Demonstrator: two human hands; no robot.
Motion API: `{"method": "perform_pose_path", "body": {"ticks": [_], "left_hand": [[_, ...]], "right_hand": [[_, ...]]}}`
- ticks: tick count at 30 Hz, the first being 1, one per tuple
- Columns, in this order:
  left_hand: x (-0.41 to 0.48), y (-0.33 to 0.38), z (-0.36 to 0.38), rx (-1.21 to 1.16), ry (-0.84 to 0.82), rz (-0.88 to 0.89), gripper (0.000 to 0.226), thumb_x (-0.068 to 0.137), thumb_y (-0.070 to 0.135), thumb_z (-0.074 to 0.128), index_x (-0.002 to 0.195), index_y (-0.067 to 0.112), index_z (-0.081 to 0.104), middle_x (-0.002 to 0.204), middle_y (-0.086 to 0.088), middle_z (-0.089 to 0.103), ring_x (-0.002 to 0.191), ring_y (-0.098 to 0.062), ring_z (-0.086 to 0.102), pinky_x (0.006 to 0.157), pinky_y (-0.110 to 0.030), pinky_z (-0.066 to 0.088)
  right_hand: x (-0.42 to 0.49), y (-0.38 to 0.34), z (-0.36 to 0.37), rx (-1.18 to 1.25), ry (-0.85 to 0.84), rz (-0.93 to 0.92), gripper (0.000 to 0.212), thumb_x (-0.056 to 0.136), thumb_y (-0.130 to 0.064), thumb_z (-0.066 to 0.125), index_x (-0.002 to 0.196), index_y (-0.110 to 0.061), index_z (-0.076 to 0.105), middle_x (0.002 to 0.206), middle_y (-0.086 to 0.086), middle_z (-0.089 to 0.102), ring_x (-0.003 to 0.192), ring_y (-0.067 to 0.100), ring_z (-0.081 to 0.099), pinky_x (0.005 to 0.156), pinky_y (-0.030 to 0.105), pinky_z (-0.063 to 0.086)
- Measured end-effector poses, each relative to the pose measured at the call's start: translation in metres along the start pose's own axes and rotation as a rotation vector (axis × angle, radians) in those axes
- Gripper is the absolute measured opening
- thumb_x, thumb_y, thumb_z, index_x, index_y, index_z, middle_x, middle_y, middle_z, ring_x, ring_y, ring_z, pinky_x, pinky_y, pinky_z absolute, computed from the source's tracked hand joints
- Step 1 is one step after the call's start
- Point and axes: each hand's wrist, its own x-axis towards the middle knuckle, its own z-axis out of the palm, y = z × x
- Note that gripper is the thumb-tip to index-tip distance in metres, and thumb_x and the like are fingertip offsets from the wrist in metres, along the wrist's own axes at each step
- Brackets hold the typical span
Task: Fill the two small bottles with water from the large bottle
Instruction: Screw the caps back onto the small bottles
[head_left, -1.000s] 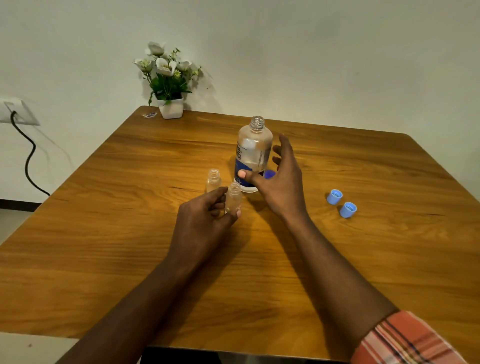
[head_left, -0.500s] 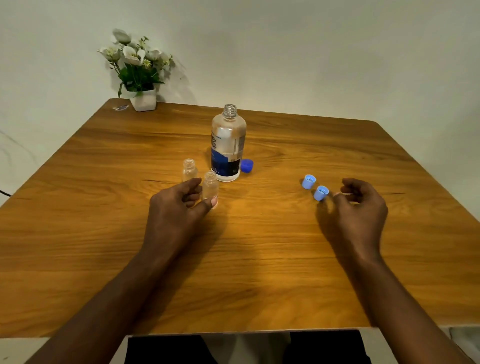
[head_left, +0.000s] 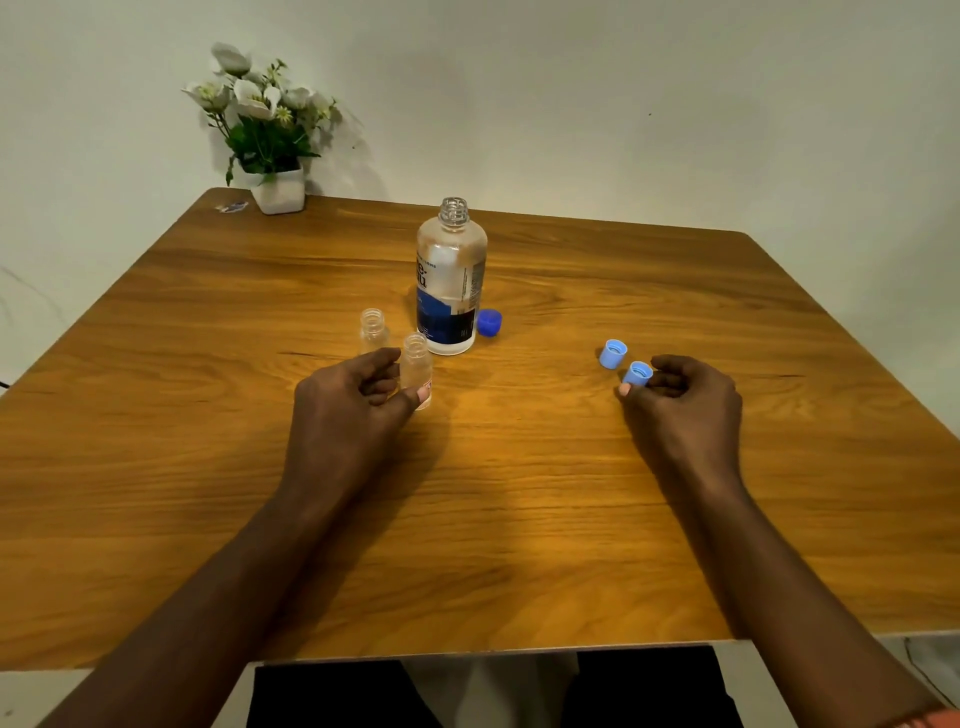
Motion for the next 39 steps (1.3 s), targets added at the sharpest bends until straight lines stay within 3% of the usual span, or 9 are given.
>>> {"method": "perform_pose_path", "body": {"ticks": [4,7,12,16,22,28,32,39], "left_hand": [[-0.001,0.001,0.000,0.004,0.001,-0.001,0.058,0.074,0.022,0.080,0.127,0.008,0.059,0.112,-0.007,0.070,0.082,0.012,0.058,0.071,0.004,0.043],[-0.002,0.002,-0.001,0.017,0.003,0.005,0.058,0.075,0.023,0.080,0.127,0.009,0.059,0.111,-0.007,0.070,0.081,0.012,0.058,0.070,0.005,0.042],[-0.001,0.002,-0.001,0.021,0.002,-0.006,0.057,0.075,0.024,0.080,0.126,0.011,0.059,0.111,-0.004,0.071,0.085,0.005,0.063,0.070,0.002,0.044],[-0.001,0.001,-0.001,-0.011,0.000,-0.014,0.055,0.076,0.024,0.079,0.126,0.012,0.060,0.110,-0.002,0.071,0.088,0.003,0.065,0.075,-0.007,0.050],[-0.001,0.001,-0.001,-0.024,-0.011,-0.021,0.055,0.076,0.023,0.079,0.126,0.011,0.060,0.113,-0.004,0.071,0.095,-0.007,0.068,0.085,-0.026,0.056],[0.000,0.000,-0.001,-0.021,-0.029,-0.007,0.050,0.076,0.023,0.078,0.123,0.016,0.062,0.110,0.002,0.071,0.093,-0.004,0.067,0.084,-0.025,0.056],[0.001,-0.001,-0.001,-0.039,-0.021,0.030,0.042,0.078,0.021,0.078,0.118,0.019,0.066,0.104,0.005,0.073,0.089,-0.004,0.068,0.080,-0.030,0.058],[0.001,-0.003,0.002,-0.065,0.013,0.058,0.039,0.077,0.024,0.076,0.115,0.024,0.067,0.098,0.010,0.073,0.084,-0.001,0.068,0.076,-0.032,0.059]], "right_hand": [[-0.001,-0.003,-0.001,-0.007,0.015,-0.004,0.033,0.069,-0.029,0.082,0.100,-0.023,0.072,0.079,-0.017,0.066,0.085,0.009,0.066,0.092,0.046,0.050],[-0.003,-0.007,-0.001,-0.019,0.020,-0.018,0.030,0.072,-0.030,0.080,0.099,-0.021,0.073,0.087,-0.009,0.071,0.086,0.011,0.067,0.090,0.046,0.050],[-0.014,-0.013,0.006,0.072,0.009,-0.016,0.021,0.072,-0.029,0.079,0.092,-0.024,0.073,0.082,-0.012,0.072,0.076,0.003,0.067,0.078,0.041,0.056],[-0.031,-0.019,0.022,0.135,-0.035,-0.032,0.017,0.070,-0.032,0.077,0.085,-0.026,0.072,0.074,-0.012,0.071,0.068,0.002,0.066,0.068,0.036,0.058],[-0.050,-0.038,0.046,0.188,-0.151,-0.114,0.020,0.069,-0.032,0.079,0.087,-0.028,0.071,0.077,-0.013,0.071,0.071,0.004,0.065,0.066,0.031,0.056],[-0.057,-0.069,0.062,0.245,-0.286,-0.196,0.026,0.076,-0.022,0.079,0.097,-0.030,0.066,0.090,-0.015,0.069,0.085,-0.004,0.063,0.074,0.020,0.053],[-0.052,-0.093,0.067,0.259,-0.460,-0.393,0.032,0.080,-0.017,0.076,0.109,-0.027,0.068,0.099,-0.014,0.068,0.091,-0.003,0.062,0.073,0.012,0.048],[-0.026,-0.123,0.061,-0.051,-0.601,-0.716,0.046,0.089,-0.020,0.065,0.133,-0.031,0.054,0.104,-0.017,0.053,0.093,-0.007,0.051,0.072,0.006,0.039]]}}
